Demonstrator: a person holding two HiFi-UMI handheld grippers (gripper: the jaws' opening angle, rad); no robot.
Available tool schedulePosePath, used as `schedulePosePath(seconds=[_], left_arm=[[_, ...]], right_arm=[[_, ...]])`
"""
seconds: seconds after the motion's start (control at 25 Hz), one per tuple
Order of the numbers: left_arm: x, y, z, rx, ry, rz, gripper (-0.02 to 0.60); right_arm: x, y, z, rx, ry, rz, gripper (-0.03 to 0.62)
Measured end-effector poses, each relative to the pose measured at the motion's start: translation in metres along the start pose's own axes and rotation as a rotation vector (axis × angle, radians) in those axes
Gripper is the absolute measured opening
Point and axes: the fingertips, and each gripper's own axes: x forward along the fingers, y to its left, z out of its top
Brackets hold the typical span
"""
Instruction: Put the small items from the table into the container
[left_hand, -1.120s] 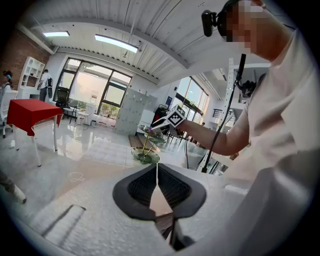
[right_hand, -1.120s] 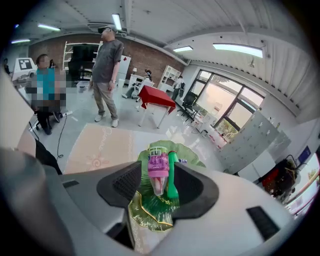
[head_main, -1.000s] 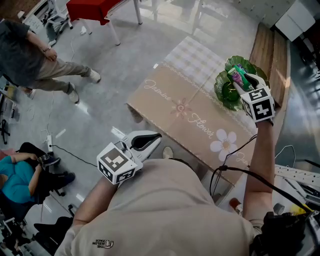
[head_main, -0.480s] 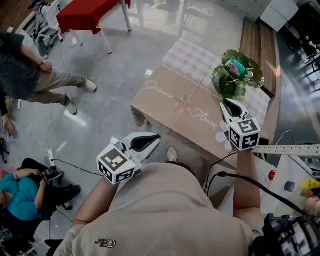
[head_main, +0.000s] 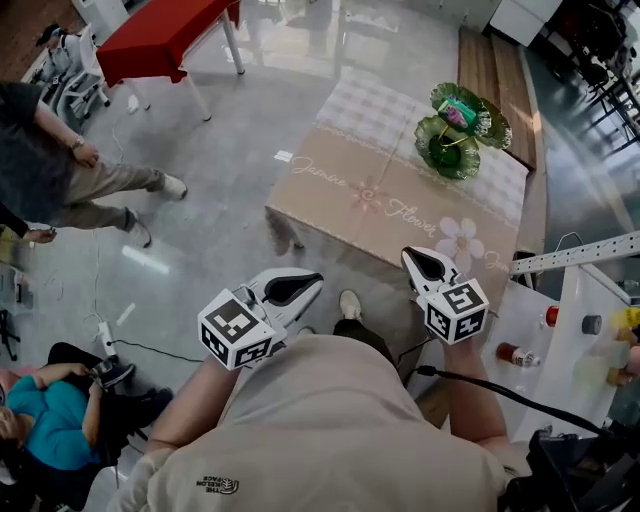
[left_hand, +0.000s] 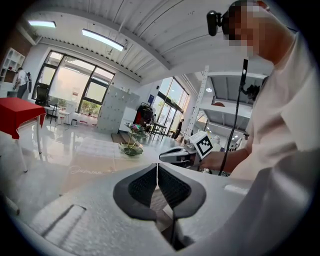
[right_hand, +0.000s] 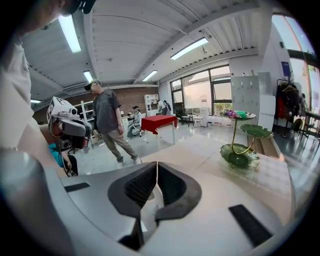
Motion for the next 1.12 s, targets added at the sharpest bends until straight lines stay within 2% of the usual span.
schedulePosePath(seconds=[0.48,1.12], left_arm=[[-0.04,-0.042,-0.038,0.013,0.013,-0.078,0.008],[-0.071,-0.075,-0.07,0.014,0.014,-0.12,0.008]], right_arm=[[-0.038,0.094,-0.021,0.013,-0.057,-0.005,0.017],[-0.061,0.166,-0.04,-0.043,-0.057,0.021,0.015]])
